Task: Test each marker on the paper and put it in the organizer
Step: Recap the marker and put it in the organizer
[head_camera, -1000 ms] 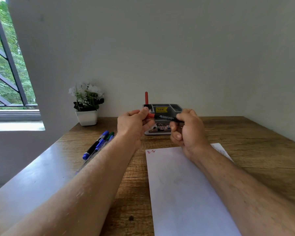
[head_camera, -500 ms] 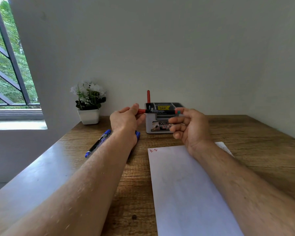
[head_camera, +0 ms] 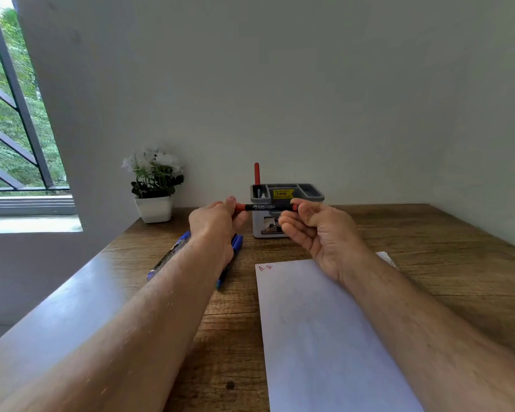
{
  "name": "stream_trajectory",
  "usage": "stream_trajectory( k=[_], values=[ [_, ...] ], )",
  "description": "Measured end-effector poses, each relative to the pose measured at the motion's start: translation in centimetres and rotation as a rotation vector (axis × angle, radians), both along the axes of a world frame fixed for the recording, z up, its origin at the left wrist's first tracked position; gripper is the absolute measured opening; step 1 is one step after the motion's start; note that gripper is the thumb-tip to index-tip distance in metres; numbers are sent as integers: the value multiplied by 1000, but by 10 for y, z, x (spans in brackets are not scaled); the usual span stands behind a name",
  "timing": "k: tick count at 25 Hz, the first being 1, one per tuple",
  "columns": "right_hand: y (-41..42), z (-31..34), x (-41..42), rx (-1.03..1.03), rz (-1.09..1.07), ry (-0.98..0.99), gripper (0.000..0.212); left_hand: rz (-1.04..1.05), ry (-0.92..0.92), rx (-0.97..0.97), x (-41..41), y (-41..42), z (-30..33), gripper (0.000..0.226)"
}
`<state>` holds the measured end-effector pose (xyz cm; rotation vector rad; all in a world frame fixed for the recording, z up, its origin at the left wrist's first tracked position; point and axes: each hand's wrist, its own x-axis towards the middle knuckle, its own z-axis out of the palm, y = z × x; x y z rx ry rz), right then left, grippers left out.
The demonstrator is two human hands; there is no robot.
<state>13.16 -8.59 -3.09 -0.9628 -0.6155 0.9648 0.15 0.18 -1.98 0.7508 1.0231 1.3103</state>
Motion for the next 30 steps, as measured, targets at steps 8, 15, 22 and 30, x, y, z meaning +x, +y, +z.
stream_trajectory(
  k=[8,15,22,30],
  values=[
    [6,0,0,-4,-15,34,24,122,-230,176,9,-9,10,44],
    [16,-5,8,-127,-185,-70,33,336,51,772,1,17,42,40],
    [18,-9,0,-166,-220,-463,36,207,535,934,25,46,35,41],
    [16,-8,-5,-119,-246,-657,43,65,1046,873,46,68,20,56]
  ],
)
